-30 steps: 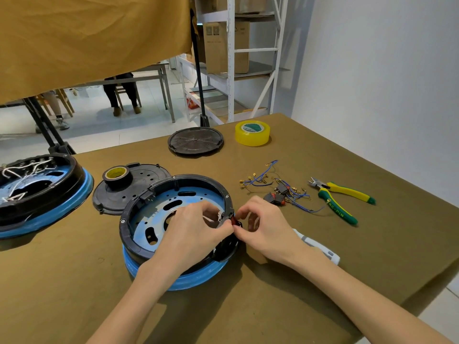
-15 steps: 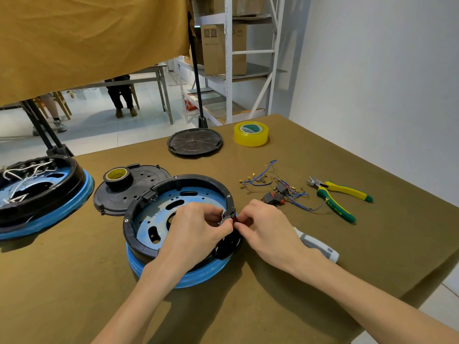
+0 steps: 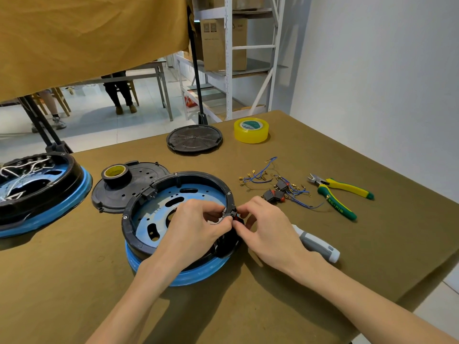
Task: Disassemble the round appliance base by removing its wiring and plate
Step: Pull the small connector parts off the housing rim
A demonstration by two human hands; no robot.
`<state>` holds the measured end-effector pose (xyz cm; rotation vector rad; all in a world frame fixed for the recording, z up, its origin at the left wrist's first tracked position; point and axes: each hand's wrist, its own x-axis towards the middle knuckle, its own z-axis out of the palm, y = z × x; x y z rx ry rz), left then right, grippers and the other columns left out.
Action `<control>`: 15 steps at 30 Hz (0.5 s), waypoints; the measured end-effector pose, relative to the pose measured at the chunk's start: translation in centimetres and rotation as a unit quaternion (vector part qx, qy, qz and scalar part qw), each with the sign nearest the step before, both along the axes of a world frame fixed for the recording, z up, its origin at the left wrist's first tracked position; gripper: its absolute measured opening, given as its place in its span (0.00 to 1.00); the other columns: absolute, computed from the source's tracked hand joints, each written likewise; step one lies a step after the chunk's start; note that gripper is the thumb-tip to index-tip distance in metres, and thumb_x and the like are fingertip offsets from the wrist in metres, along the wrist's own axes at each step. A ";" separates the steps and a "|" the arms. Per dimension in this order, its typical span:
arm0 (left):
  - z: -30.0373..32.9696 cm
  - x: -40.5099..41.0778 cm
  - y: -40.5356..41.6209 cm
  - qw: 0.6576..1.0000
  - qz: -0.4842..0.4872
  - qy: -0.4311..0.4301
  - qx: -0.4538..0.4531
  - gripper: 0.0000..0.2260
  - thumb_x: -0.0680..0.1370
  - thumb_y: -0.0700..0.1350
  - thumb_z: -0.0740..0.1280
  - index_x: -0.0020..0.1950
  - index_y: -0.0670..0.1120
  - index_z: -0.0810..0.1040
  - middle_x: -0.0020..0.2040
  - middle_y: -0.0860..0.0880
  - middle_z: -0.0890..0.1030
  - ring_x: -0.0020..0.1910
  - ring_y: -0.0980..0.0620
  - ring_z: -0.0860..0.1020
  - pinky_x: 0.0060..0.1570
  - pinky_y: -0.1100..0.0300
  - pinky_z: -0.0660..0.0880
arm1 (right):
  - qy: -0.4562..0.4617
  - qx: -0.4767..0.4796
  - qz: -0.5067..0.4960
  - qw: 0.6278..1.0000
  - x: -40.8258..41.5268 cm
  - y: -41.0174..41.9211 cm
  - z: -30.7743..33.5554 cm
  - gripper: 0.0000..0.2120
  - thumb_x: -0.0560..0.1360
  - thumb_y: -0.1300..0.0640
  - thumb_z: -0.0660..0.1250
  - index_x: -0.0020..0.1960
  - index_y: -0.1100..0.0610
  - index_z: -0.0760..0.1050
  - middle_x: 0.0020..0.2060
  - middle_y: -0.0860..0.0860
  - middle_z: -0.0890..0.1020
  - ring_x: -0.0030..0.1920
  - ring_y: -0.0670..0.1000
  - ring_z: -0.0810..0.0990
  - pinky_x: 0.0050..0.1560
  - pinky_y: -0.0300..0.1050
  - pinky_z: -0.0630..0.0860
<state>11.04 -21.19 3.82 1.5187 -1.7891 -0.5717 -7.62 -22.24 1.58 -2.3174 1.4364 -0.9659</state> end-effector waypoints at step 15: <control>0.0 -0.2 0.1 0.999 0.024 0.001 -0.034 0.11 0.72 0.51 0.76 0.53 0.51 0.87 0.43 0.60 0.85 0.45 0.67 0.82 0.47 0.69 0.80 | -0.087 -0.042 0.076 0.992 0.6 -0.9 -1.1 0.03 0.78 0.57 0.67 0.48 0.54 0.74 0.41 0.46 0.75 0.41 0.47 0.74 0.40 0.41 0.72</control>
